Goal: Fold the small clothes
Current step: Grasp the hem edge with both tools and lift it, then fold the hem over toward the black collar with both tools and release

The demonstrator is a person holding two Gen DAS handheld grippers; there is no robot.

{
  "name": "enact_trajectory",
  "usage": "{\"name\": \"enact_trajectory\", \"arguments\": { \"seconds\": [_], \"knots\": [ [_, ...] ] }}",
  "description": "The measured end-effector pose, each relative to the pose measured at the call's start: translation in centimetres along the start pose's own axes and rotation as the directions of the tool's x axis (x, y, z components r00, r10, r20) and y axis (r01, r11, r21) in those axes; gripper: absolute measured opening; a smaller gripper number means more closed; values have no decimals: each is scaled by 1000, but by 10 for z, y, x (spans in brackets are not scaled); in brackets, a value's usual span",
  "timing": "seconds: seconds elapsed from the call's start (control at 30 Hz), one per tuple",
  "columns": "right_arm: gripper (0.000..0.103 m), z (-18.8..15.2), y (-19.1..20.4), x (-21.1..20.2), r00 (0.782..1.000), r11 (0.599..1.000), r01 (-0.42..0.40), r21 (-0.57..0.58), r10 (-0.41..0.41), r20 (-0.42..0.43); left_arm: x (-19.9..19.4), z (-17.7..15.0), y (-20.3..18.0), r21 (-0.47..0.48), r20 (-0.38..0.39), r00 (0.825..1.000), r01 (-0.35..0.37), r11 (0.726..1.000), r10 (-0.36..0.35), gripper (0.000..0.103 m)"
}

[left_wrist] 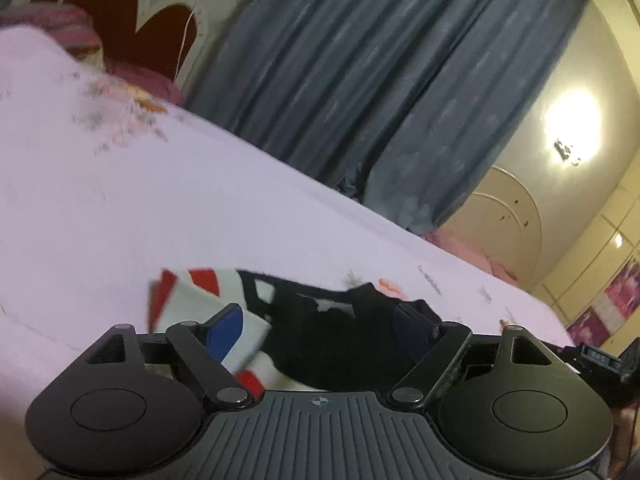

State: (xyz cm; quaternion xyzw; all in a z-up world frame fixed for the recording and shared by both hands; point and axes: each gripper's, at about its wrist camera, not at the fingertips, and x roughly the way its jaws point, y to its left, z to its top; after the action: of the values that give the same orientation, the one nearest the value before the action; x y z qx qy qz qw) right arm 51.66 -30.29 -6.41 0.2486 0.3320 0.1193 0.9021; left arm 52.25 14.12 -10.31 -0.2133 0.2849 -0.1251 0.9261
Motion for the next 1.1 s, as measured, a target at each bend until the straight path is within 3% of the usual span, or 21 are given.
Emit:
{"name": "enact_trajectory", "arguments": {
  "seconds": [0.13,0.2,0.23,0.3,0.37,0.4,0.43,0.47,0.53,0.57,0.6,0.7,0.77,0.83,0.93,0.97,1.0,1.03,1.1],
  "knots": [
    [64,-7,11,17,996,982,43,-186,-58,-75,31,3,-17,187,-126,989,-55,981,79,76],
    [64,-13,19,26,991,964,48,-263,-78,-107,53,1,-26,269,-203,968,-87,959,145,63],
    [65,-16,22,31,989,953,49,-299,-89,-120,64,-3,-29,305,-234,955,-106,946,183,63],
    [60,-20,28,39,983,933,81,-351,-132,-124,72,-10,-36,386,-220,947,-136,912,234,63],
    [53,-25,33,48,975,897,123,-425,-189,-118,73,-13,-47,454,-192,946,-151,878,262,50],
    [50,-28,38,47,974,877,125,-464,-197,-110,72,-14,-49,472,-180,949,-149,869,260,37],
    [49,-30,43,47,975,861,119,-495,-196,-106,72,-14,-49,475,-171,951,-149,867,257,29],
    [49,-30,45,46,977,852,108,-513,-186,-103,70,-13,-47,464,-165,952,-155,872,257,27],
    [62,-24,40,42,985,863,79,-499,-144,-93,67,-10,-38,416,-158,958,-156,896,240,22],
    [78,-23,40,39,987,863,73,-499,-133,-87,65,-9,-33,388,-156,961,-153,909,229,22],
    [79,-23,40,35,988,857,65,-512,-126,-84,64,-9,-30,366,-155,963,-150,919,219,22],
    [70,-23,39,28,985,841,20,-540,-108,-132,59,-9,-27,343,-126,968,-162,925,216,22],
    [69,-29,40,29,980,814,12,-581,-124,-153,56,-11,-31,358,-110,972,-156,921,208,25],
    [70,-36,43,34,978,778,24,-628,-148,-146,61,-14,-35,384,-128,968,-153,910,216,46],
    [68,-36,46,48,976,759,89,-645,-196,-96,72,-14,-37,398,-150,955,-179,900,256,46],
    [57,-33,45,52,973,765,121,-632,-217,-77,74,-12,-37,391,-157,953,-182,902,260,45],
    [41,-29,42,57,971,795,130,-593,-223,-87,76,-9,-37,389,-163,952,-179,904,259,35],
    [36,-24,37,58,975,839,116,-532,-198,-101,76,-7,-38,392,-157,953,-181,902,259,3],
    [7,-15,33,55,981,883,117,-454,-175,-87,70,1,-37,354,-127,965,-172,919,229,3]
  ]
}}
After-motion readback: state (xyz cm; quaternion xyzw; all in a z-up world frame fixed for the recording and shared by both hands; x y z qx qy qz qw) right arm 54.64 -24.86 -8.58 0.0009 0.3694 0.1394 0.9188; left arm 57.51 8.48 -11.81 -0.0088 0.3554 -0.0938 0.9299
